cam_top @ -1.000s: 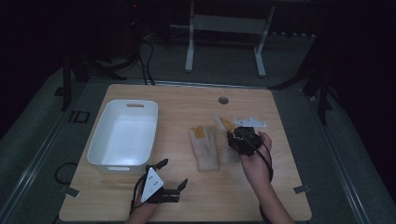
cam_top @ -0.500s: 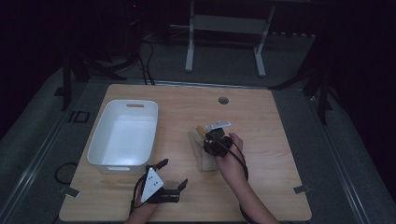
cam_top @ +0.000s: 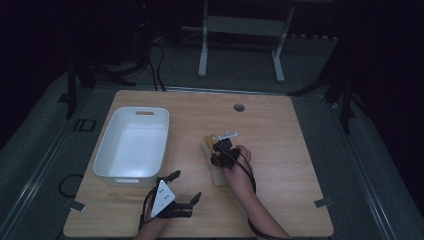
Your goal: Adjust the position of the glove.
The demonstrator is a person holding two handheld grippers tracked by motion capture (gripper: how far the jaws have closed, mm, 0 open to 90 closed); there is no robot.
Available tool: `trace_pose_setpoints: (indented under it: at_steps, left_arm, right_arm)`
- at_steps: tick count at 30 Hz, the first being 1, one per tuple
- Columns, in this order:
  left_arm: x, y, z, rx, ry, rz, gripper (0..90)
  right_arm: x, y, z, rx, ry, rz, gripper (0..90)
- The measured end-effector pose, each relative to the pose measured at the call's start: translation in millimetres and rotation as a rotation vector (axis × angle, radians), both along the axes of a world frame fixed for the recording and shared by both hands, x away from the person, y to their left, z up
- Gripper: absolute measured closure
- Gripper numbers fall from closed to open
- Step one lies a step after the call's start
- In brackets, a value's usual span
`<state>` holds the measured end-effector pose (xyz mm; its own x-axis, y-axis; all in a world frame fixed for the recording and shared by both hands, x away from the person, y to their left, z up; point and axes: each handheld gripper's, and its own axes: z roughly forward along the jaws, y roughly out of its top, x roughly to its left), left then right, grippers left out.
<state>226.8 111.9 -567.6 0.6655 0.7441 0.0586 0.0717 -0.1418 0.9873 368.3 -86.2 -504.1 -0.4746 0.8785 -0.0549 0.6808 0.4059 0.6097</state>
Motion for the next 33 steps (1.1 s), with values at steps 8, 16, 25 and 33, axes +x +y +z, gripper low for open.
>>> trace_pose_setpoints:
  at_steps: [8, 16, 25, 33]
  left_arm:
    - [0.1, -0.2, 0.0, -0.002, 0.003, -0.003, 4.1]
    - [0.3, 0.4, 0.1, -0.004, 0.006, -0.004, 4.1]
    - [0.6, 0.3, 0.1, -0.013, 0.014, 0.003, 4.1]
    - [0.7, 0.5, 0.1, -0.014, 0.015, 0.003, 4.1]
  right_arm:
    - [7.6, 0.7, 0.0, 0.026, -0.005, -0.023, 58.1]
    - [9.9, 1.2, -11.2, 0.044, 0.035, -0.003, 49.0]
    - [2.7, -5.3, 12.7, 0.119, -0.015, 0.047, 31.6]
    - [-3.1, -21.8, 15.3, 0.127, -0.056, 0.135, 13.6]
